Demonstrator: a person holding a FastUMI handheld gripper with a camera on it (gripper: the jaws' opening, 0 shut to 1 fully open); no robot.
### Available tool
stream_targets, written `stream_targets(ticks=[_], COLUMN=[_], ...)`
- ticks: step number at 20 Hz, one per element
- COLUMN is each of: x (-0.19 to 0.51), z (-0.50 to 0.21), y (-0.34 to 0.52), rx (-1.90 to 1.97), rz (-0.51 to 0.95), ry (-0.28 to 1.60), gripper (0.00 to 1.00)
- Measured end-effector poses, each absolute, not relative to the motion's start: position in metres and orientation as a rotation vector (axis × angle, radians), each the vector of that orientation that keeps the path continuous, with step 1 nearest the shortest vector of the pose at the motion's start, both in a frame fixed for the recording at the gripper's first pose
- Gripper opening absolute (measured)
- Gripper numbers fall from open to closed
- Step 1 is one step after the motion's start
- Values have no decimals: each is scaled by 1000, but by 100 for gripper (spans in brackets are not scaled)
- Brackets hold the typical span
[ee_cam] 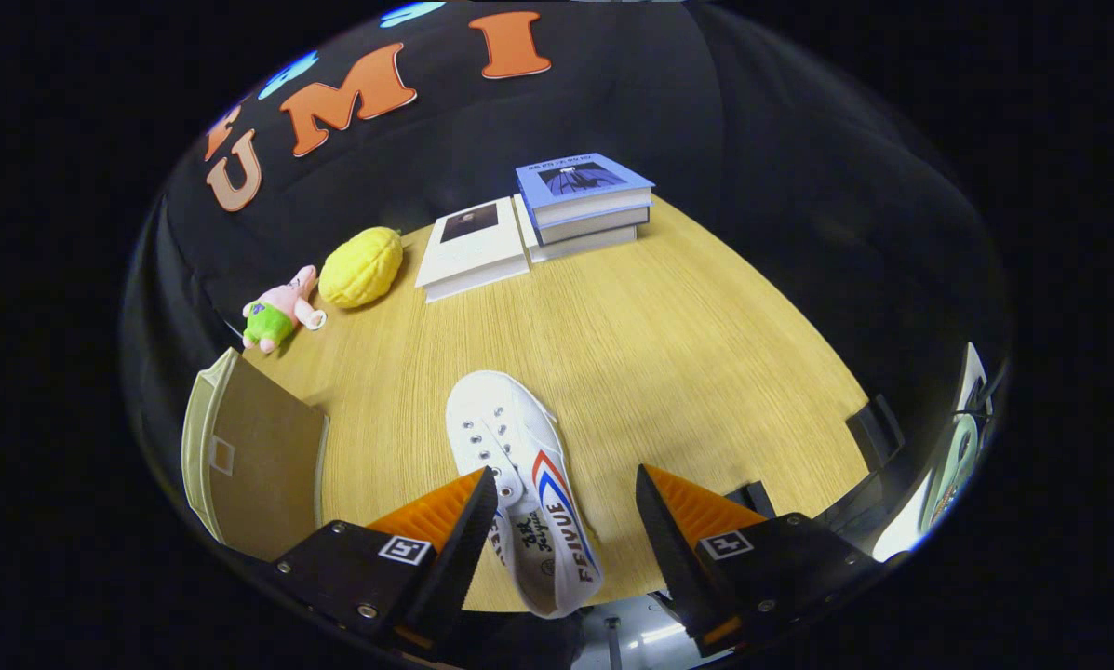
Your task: Open the storage box then place both shoes into the box .Put the left shoe in first, then the right shoe, with the right side of both shoes facing outward in a uniform manner.
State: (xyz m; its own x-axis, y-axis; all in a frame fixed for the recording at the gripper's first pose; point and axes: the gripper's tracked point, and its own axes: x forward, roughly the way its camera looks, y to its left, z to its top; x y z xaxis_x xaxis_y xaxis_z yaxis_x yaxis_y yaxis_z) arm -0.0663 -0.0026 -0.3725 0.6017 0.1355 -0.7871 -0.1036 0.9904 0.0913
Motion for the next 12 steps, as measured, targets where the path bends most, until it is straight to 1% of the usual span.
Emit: stream_targets(ticks=[6,8,9,10,11,12], x=[-71,-69,-69,-68,-69,-68], z=[-415,-423,-424,-426,-427,-427], y=[2,4,9,11,10,11], rx=[-10,-9,11,22,21,8], rz=[215,234,250,259,263,277], ry=[1003,1020,1029,1038,1042,1043], gripper=[75,64,53,49,40,36])
